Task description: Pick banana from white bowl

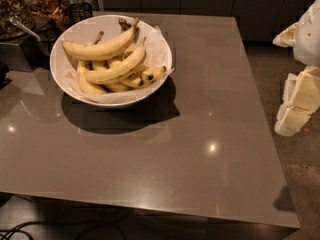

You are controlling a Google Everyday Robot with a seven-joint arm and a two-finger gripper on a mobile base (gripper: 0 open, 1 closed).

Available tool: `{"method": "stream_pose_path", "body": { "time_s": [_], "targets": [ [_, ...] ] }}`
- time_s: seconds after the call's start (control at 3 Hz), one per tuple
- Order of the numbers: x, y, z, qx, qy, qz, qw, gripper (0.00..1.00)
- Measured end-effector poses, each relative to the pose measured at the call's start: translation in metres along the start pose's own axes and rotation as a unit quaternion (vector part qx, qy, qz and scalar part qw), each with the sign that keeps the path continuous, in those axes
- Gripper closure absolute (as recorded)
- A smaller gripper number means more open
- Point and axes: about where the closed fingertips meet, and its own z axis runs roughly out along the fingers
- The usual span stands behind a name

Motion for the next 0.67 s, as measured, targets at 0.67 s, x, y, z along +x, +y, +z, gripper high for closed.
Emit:
{"method": "stream_pose_path", "body": {
  "time_s": [0.67],
  "targets": [
    [-0.01,0.002,-0.005,0.006,0.011,-0.004,0.9999,0.0]
  ]
}}
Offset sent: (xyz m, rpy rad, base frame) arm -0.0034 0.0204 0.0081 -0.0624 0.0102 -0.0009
